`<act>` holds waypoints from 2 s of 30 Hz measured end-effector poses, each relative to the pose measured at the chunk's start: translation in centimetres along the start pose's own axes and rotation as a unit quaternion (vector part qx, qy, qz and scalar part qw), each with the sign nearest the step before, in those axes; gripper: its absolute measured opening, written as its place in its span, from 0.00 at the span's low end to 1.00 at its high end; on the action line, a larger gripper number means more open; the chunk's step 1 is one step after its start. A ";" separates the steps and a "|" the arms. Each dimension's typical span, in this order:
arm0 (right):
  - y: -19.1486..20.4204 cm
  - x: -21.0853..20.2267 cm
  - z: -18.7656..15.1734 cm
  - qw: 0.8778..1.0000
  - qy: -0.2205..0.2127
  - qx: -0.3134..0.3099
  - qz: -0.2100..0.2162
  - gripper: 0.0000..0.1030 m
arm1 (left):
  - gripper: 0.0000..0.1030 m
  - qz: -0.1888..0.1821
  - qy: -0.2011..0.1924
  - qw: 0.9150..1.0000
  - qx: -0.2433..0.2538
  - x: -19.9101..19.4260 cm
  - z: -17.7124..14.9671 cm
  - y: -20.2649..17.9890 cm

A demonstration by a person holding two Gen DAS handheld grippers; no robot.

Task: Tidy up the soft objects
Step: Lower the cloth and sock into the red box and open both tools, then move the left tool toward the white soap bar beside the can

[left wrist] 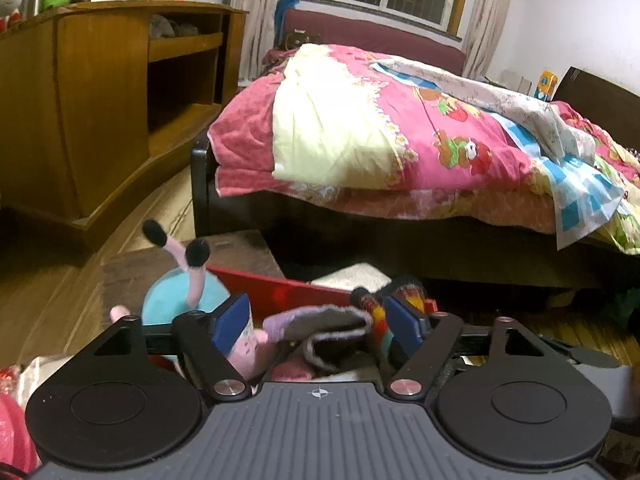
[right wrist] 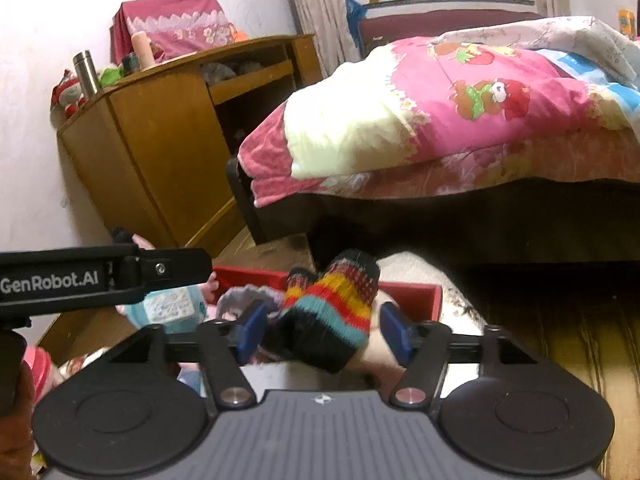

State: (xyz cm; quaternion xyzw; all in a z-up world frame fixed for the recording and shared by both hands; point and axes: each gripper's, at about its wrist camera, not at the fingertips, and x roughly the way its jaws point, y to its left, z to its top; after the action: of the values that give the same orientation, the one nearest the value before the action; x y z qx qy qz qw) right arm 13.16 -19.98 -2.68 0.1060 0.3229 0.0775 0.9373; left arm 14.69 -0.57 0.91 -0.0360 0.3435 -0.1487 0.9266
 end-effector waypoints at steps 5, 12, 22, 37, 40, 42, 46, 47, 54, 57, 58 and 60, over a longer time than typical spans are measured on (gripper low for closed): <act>0.5 -1.4 -0.7 1.000 0.008 -0.005 0.008 0.48 | 0.76 0.001 0.022 1.000 0.006 -1.4 -1.1 0.2; 1.1 -2.2 -2.4 0.999 0.041 -0.009 0.017 0.50 | 0.78 0.016 0.044 0.999 0.014 -3.1 -3.0 0.6; 2.2 -2.6 -4.6 0.997 0.074 -0.007 0.021 0.50 | 0.79 0.013 0.061 0.998 0.012 -4.8 -4.9 1.4; 3.4 -3.4 -8.4 0.992 0.125 -0.007 0.026 0.51 | 0.79 0.025 0.107 0.994 0.010 -6.7 -8.9 3.6; 4.2 -3.6 -9.4 0.989 0.141 -0.017 0.030 0.51 | 0.79 0.027 0.119 0.992 0.010 -7.0 -9.9 4.0; 4.6 -3.6 -10.1 0.987 0.153 -0.021 0.033 0.51 | 0.79 0.030 0.133 0.991 0.008 -6.9 -10.7 4.4; 5.5 -3.5 -11.9 0.981 0.184 -0.028 0.044 0.51 | 0.79 0.035 0.158 0.987 0.001 -6.8 -12.1 5.1; 5.8 -3.5 -12.3 0.980 0.191 -0.033 0.047 0.51 | 0.79 0.038 0.161 0.986 0.001 -6.9 -12.3 5.3; 7.5 -3.9 -14.3 0.973 0.217 -0.054 0.063 0.51 | 0.80 0.045 0.180 0.983 -0.003 -7.3 -13.5 6.0; 8.0 -3.6 -15.0 0.969 0.230 -0.060 0.063 0.52 | 0.80 0.053 0.191 0.980 -0.005 -6.7 -13.8 6.5; 8.2 -3.6 -15.2 0.968 0.234 -0.062 0.063 0.52 | 0.80 0.058 0.196 0.979 -0.008 -6.4 -13.9 6.7; 8.4 -3.3 -15.6 0.966 0.242 -0.066 0.062 0.52 | 0.80 0.066 0.206 0.976 -0.016 -5.7 -14.0 7.2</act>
State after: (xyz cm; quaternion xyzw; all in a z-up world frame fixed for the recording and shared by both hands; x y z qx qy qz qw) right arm 0.24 -10.21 -10.63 0.0420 0.5270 0.1797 0.8296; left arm 3.33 8.54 -7.46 0.0034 0.5314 -0.0857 0.8428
